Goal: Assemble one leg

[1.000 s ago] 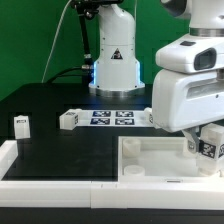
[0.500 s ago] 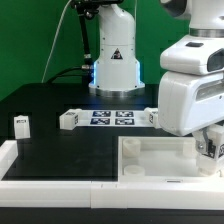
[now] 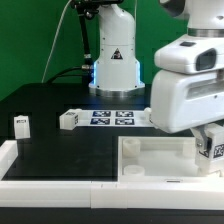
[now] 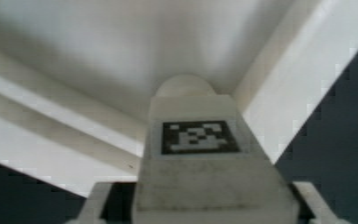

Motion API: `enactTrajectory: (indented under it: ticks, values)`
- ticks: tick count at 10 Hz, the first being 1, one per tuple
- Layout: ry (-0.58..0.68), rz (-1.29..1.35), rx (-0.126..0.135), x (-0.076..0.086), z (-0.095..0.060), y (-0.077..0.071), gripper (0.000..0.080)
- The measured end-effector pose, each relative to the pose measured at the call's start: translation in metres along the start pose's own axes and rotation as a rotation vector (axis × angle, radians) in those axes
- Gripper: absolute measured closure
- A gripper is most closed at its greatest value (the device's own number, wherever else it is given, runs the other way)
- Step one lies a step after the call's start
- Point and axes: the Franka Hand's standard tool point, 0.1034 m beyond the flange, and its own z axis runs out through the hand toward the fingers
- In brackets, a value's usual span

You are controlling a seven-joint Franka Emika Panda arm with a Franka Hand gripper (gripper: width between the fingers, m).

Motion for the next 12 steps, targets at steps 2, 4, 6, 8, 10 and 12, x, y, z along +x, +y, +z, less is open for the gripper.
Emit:
enactTrajectory:
  ticks: [2, 4, 6, 8, 10, 12]
  values:
    - [0.003, 0.256, 0.021, -0.0022, 0.0016, 0.0052, 0.0509]
    - [0.003, 0.525, 0.029, -0.0024, 0.0018, 0.0079, 0.0509]
    - [0.004, 0.77, 0.036, -0.0012, 0.002, 0.0069, 0.0509]
    - [-0.004, 1.015, 0.037, -0.0013, 0.0022, 0.0061, 0.0509]
    - [-0.016, 1.229, 0.025, -0.0019, 0.0028, 0.0053, 0.0509]
    - [-0.022, 1.42, 0.036, -0.0023, 0.0029, 0.007, 0.0509]
